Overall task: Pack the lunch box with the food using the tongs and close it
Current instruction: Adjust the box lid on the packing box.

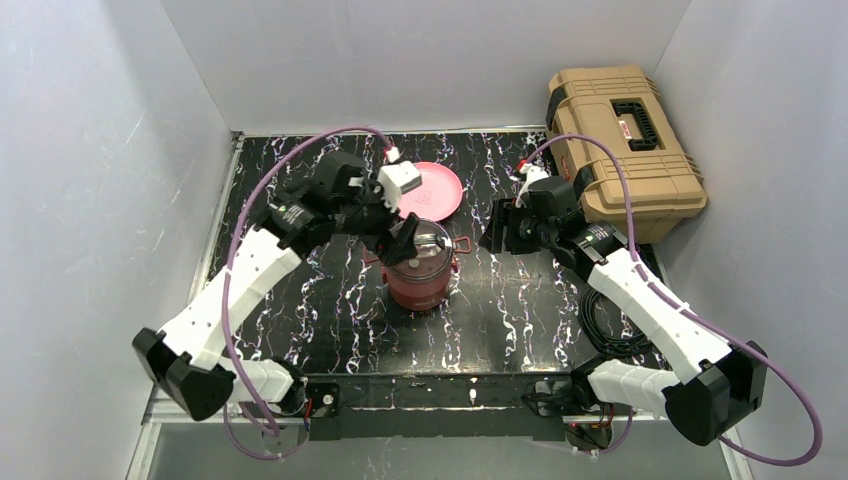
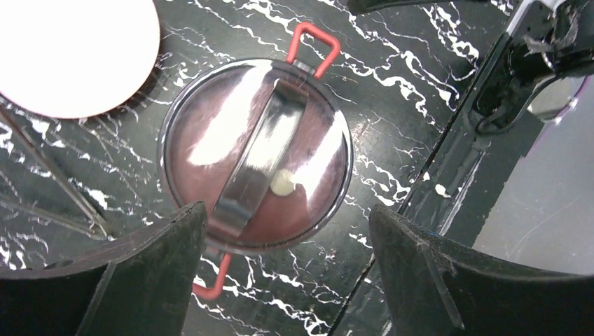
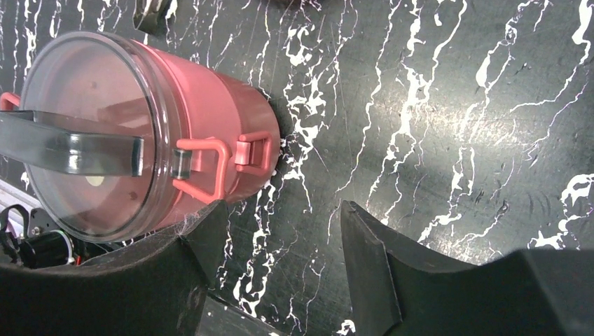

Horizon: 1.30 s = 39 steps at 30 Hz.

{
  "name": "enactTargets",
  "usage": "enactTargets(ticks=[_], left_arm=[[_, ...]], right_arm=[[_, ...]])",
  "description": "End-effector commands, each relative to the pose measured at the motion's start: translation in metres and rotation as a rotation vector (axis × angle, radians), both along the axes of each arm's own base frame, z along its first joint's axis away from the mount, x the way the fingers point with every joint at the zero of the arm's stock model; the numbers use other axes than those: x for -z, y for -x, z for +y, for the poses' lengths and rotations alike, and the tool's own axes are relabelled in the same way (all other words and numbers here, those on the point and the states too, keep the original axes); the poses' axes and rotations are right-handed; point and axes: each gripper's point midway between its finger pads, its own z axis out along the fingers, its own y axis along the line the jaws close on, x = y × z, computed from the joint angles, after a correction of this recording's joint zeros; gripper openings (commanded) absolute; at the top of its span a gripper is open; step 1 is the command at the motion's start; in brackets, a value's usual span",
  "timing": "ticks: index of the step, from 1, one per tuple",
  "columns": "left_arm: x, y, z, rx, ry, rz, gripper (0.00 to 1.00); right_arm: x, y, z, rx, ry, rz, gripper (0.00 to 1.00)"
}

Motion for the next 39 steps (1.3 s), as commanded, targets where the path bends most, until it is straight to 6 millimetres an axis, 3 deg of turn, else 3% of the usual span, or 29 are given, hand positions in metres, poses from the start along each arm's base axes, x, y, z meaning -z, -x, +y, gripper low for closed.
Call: enactTargets(ticks=[1,7,12,24,39], left_arm=[[-0.002,-0.005,-0.024,0.135,-0.033,-0.079,0.84],[0.013,-0.026,-0.035,0.133,-0.078,-0.110,0.86],[0.021,-0.030,-0.050,0.165,-0.053,-0.079,0.84],[0.044,-0.032,-0.051,0.162,-0.081,-0.039,0.57],[0.056,-0.038,-0.044,0.129,-0.116,-0.060,0.42]], right_arm=[[-0.001,0.001,-0.002,-0.008,0.000,-0.014,0.69],[0.005,0.003,0.000,-0.015,0.000,0.003,0.69],[0.008,0.002,0.001,-0.017,0.001,0.013,0.69],[0.013,0.001,0.005,-0.012,-0.015,0.035,0.67],[0.016,0.000,0.006,-0.001,-0.019,0.044,0.67]])
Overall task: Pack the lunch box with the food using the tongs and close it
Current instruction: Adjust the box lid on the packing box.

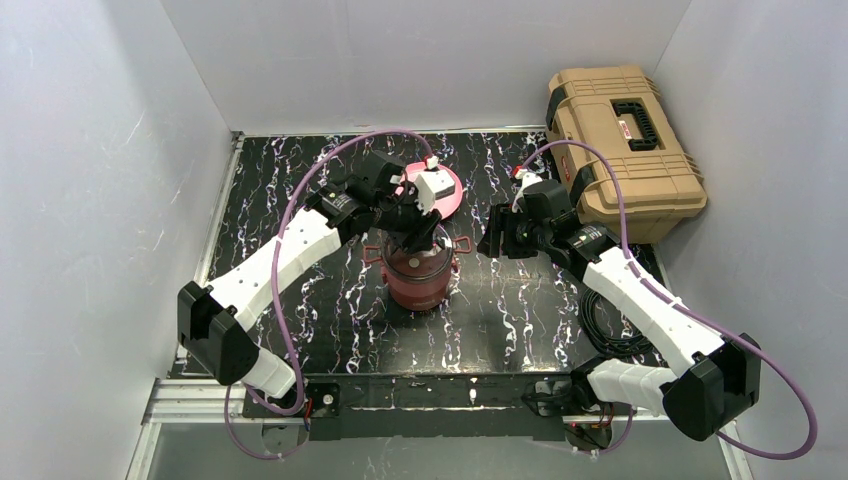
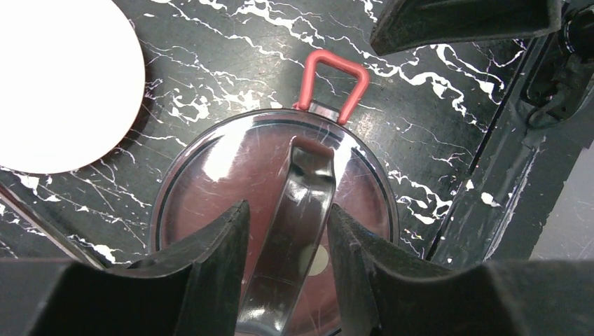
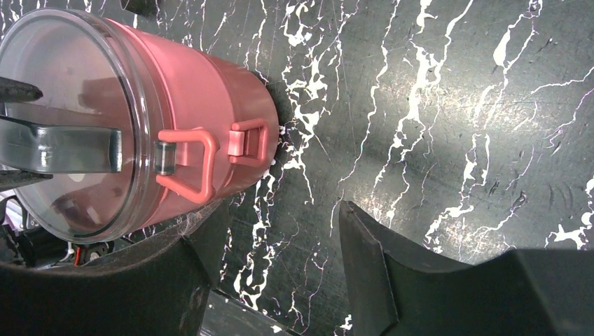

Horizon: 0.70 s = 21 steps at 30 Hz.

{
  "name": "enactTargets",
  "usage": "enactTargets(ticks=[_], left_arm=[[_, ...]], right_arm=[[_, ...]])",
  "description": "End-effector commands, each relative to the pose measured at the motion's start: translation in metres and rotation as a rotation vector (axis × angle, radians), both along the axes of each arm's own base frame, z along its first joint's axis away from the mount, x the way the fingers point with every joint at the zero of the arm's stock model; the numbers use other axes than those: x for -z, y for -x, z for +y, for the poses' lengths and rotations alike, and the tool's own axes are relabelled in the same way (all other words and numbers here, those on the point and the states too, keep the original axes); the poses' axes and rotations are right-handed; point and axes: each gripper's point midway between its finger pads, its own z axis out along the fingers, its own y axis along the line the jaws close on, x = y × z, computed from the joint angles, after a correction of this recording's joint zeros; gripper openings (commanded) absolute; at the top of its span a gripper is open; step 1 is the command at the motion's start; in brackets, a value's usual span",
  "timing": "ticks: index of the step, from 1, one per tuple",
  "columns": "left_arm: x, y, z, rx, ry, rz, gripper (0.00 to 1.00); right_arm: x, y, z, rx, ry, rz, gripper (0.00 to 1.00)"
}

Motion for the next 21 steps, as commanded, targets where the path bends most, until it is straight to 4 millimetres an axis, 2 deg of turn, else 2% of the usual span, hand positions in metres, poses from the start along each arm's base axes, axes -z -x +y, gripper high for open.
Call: enactTargets(ticks=[1,10,14,18,21], left_arm=[[0.001,-0.003,0.005,-0.015,-0.012,-0.032,0.40],[0.003,-0.008,0.009,-0.044,-0.029,-0.045,0.28],[0.003,-0.004,0.008,-0.029,-0.021,-0.042,0.29],[0.005,0.005,0.007,0.021,-0.019,-0.020,0.35],[0.008,0.011,0.007,0.065,-0.024,-0.006,0.33]], right_arm=[[-0.004,-0.005,0.003,0.010,-0.022,-0.016,0.67],[-0.012,-0.010,0.000,0.047,-0.028,-0.043,0.68],[-0.011,-0.009,-0.001,0.051,-0.022,-0.040,0.68],[-0.008,-0.009,-0.002,0.050,-0.018,-0.034,0.68],[-0.007,-0.008,-0.002,0.051,-0.017,-0.032,0.68]])
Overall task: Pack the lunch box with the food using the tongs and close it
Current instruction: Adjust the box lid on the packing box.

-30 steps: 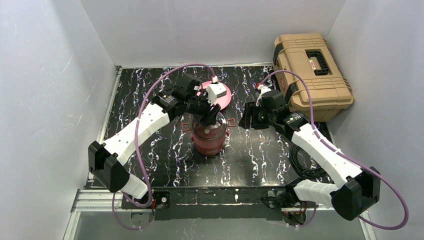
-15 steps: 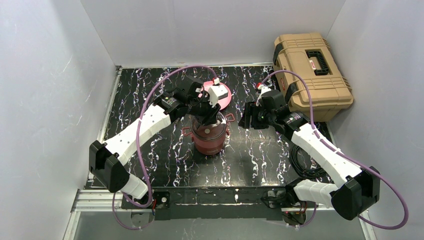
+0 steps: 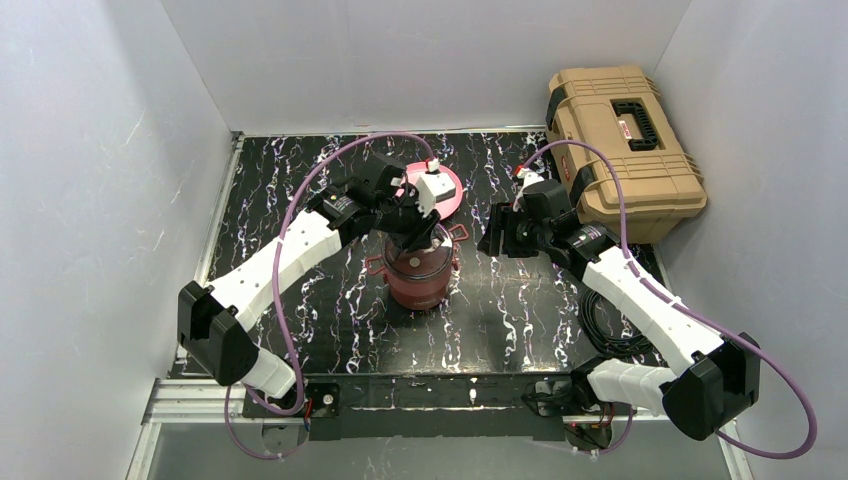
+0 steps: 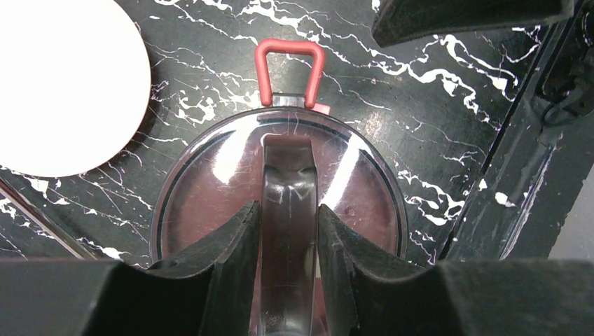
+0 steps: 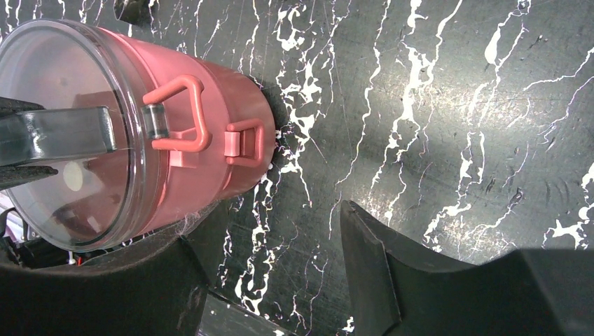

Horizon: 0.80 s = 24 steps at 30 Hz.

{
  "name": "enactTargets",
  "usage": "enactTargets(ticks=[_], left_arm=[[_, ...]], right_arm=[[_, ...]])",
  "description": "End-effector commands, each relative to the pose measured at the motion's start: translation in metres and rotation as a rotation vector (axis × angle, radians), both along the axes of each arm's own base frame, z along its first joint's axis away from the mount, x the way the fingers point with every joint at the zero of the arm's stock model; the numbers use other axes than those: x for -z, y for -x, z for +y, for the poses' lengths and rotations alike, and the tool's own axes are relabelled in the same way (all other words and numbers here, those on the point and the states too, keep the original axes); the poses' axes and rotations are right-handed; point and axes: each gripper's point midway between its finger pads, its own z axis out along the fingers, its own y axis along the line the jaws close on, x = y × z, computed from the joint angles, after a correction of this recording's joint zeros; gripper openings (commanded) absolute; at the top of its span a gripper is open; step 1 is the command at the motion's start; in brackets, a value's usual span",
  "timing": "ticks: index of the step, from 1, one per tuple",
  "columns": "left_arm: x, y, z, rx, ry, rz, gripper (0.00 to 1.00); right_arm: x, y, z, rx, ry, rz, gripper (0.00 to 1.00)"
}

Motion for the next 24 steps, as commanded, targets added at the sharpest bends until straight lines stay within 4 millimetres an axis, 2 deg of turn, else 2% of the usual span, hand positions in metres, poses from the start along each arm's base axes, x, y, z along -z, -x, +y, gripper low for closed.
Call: enactTargets(ticks=[1,6,8,14,20,24], left_arm=[[0.002,0.015,0.008,0.063,-0.019,0.015,0.32],[-0.004,0.021,0.010,0.098,-0.006,-0.006,0.31],[-0.007,0.022,0.011,0.095,0.000,-0.014,0.38],[-0.034,0.014,0.015,-0.005,0.047,-0.066,0.81],[-0.064,0.019,0.033,-0.107,0.116,-0.148,0.98],[-0.066,0.017,0.056,-0.200,0.135,-0.123,0.98]], right_arm=[[-0.008,-0.005,0.000,0.016,-0.019,-0.035,0.68],[-0.009,-0.004,-0.001,0.020,-0.016,-0.038,0.68],[-0.014,-0.006,-0.001,0.023,-0.023,-0.055,0.69],[-0.033,-0.020,-0.001,0.046,-0.016,-0.111,0.69],[-0.046,-0.040,0.002,0.060,0.014,-0.148,0.71],[-0.048,-0.055,0.009,0.053,0.044,-0.155,0.74]])
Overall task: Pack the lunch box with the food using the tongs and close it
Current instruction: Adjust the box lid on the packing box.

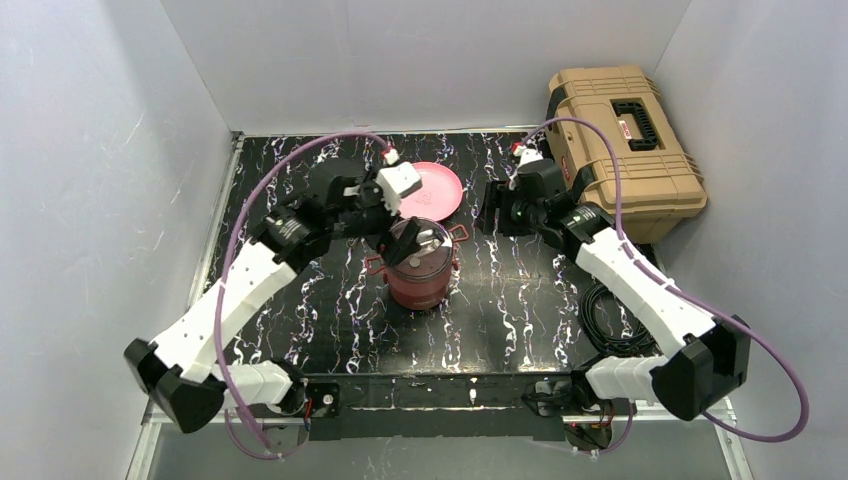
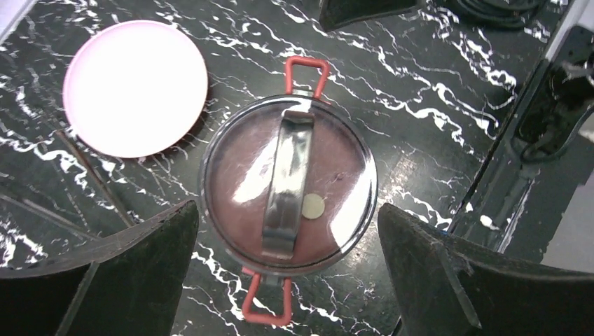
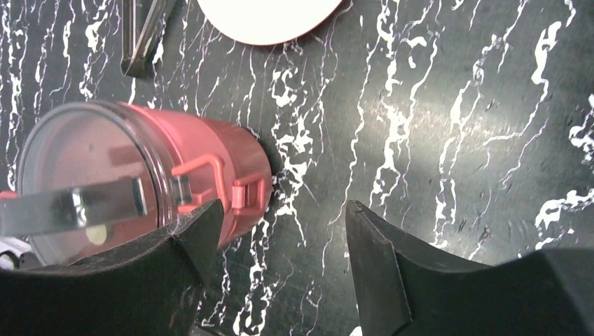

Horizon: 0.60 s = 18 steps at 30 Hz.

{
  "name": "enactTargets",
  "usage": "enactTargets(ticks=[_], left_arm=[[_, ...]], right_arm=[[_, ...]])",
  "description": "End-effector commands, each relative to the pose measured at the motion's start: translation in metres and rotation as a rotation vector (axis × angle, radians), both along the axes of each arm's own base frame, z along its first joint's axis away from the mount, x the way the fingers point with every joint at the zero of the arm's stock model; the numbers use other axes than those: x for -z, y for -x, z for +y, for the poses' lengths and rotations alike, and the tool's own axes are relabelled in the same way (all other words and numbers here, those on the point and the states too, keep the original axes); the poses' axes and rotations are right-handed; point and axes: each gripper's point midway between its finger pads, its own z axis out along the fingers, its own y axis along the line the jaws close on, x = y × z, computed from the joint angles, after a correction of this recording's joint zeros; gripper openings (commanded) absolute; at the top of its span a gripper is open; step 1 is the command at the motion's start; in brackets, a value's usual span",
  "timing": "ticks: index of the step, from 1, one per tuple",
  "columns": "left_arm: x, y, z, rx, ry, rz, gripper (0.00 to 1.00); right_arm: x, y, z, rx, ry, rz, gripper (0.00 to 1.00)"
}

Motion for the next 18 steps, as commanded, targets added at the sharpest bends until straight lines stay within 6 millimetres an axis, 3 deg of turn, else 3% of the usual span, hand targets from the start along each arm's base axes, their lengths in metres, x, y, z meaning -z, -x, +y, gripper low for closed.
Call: enactTargets(ticks=[1,7,11,14,18], left_arm=[[-0.003,-0.005,0.032,-0.148,0.045,0.025,0.98],[0.008,-0.031,0.090,-0.431,0.155,0.004,0.98],[0.019,-0.042,0.124,-0.596,0.133,-0.086,0.98],[0.021,-0.043,0.144,-0.691,0.110,-0.139,0.98],[0.022,-0.039,0.152,-0.718,0.110,-0.168,0.98]], right_arm=[[-0.022,-0.027,0.007,0.008,0.031,-0.076,0.74],[-0.022,-0.044,0.021,0.017,0.080,-0.082,0.75],[-0.014,-0.052,0.035,0.007,0.134,-0.067,0.75],[-0.010,-0.055,0.048,0.001,0.189,-0.064,0.74],[-0.001,-0.056,0.051,0.022,0.299,-0.051,0.74]])
